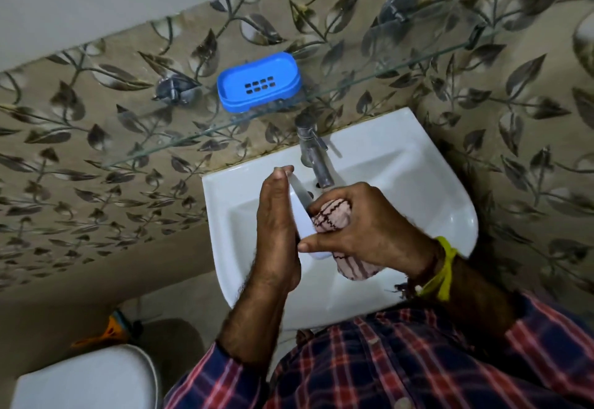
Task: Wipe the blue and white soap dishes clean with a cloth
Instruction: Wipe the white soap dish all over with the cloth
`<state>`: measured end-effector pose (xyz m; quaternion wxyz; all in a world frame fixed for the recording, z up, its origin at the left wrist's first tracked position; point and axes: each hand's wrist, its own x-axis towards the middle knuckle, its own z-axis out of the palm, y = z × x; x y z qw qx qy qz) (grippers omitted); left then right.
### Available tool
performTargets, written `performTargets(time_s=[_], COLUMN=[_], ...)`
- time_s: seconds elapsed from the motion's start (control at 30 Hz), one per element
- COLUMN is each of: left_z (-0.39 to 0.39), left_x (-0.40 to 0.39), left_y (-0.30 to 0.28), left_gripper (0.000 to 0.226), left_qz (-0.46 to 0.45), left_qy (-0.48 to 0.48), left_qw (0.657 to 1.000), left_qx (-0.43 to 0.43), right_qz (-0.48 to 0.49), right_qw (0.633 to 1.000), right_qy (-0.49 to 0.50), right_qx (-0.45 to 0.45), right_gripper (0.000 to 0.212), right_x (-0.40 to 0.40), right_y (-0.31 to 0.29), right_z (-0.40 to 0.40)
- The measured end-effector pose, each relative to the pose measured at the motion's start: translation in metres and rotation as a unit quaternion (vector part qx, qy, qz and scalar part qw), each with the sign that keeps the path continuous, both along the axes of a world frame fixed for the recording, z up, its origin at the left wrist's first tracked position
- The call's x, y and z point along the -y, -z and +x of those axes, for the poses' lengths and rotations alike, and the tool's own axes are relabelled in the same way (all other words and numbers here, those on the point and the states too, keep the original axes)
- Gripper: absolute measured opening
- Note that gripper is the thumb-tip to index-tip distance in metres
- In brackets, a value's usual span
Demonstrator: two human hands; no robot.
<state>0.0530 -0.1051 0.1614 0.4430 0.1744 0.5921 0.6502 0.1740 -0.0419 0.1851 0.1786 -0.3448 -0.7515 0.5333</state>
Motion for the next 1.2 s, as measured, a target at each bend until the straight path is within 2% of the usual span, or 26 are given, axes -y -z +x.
performTargets(time_s=[0.03, 0.1, 0.13, 0.17, 0.23, 0.27, 0.3, 0.37, 0.43, 0.5, 0.53, 0.6, 0.73, 0.83, 0.9, 1.0, 1.13, 1.2], left_z=[0.002, 0.004, 0.001, -0.004, -0.021, -0.031, -0.039, -0.047, -0.044, -0.034, -0.027, -0.014, -0.002, -0.003, 0.001, 0.006, 0.000, 0.001], left_x=[0.001, 0.005, 0.007, 0.010, 0.011, 0.013, 0.014, 0.014, 0.014, 0.014, 0.015, 0.016, 0.019, 0.025, 0.029, 0.031, 0.035, 0.037], left_y=[0.001, 0.002, 0.001, -0.001, -0.003, -0.004, -0.008, -0.013, -0.014, -0.011, -0.008, 0.000, 0.014, 0.019, 0.021, 0.021, 0.024, 0.026], left_gripper=[0.064, 0.061, 0.057, 0.051, 0.043, 0.041, 0.039, 0.044, 0.053, 0.047, 0.041, 0.033, 0.023, 0.032, 0.030, 0.032, 0.027, 0.027], left_qz=[-0.011, -0.024, -0.012, 0.016, 0.054, 0.058, 0.046, 0.022, 0.015, 0.020, 0.018, 0.010, -0.012, 0.018, 0.030, 0.024, 0.079, 0.069], left_qy=[0.002, 0.033, 0.054, 0.078, 0.131, 0.162, 0.195, 0.223, 0.187, 0.118, 0.089, 0.061, 0.037, -0.003, -0.023, -0.032, -0.052, -0.069], left_qw=[1.000, 0.997, 0.992, 0.977, 0.920, 0.895, 0.887, 0.903, 0.934, 0.959, 0.964, 0.963, 0.961, 0.964, 0.963, 0.965, 0.969, 0.971], left_qx=[-0.014, -0.060, -0.114, -0.199, -0.366, -0.412, -0.417, -0.366, -0.303, -0.258, -0.251, -0.263, -0.274, -0.266, -0.266, -0.260, -0.229, -0.219], right_qz=[-0.004, -0.022, -0.033, -0.041, -0.072, -0.089, -0.096, -0.061, 0.013, 0.089, 0.126, 0.176, 0.299, 0.352, 0.320, 0.246, 0.330, 0.295], right_qw=[1.000, 0.998, 0.995, 0.992, 0.982, 0.976, 0.972, 0.979, 0.995, 0.990, 0.980, 0.968, 0.949, 0.932, 0.945, 0.966, 0.937, 0.951], right_qy=[-0.016, -0.062, -0.089, -0.116, -0.174, -0.198, -0.212, -0.195, -0.089, 0.057, 0.109, 0.151, 0.056, -0.033, -0.015, 0.016, -0.069, -0.044], right_qx=[-0.006, -0.014, -0.014, -0.010, 0.003, 0.007, 0.009, 0.007, -0.040, -0.095, -0.105, -0.097, -0.084, -0.081, -0.060, -0.078, -0.089, -0.087], right_gripper=[0.027, 0.029, 0.031, 0.028, 0.019, 0.017, 0.018, 0.020, 0.019, 0.019, 0.020, 0.024, 0.034, 0.033, 0.037, 0.040, 0.040, 0.038], right_x=[-0.001, -0.007, -0.013, -0.021, -0.040, -0.050, -0.060, -0.075, -0.084, -0.079, -0.070, -0.043, 0.007, 0.012, -0.001, -0.014, 0.015, 0.007], right_y=[0.002, 0.004, 0.003, -0.001, -0.009, -0.012, -0.016, -0.022, -0.024, -0.021, -0.017, -0.008, 0.006, 0.007, 0.007, 0.005, 0.008, 0.011], right_z=[0.001, 0.005, 0.008, 0.011, 0.018, 0.021, 0.023, 0.024, 0.023, 0.021, 0.019, 0.011, -0.007, -0.009, -0.009, -0.012, -0.021, -0.022])
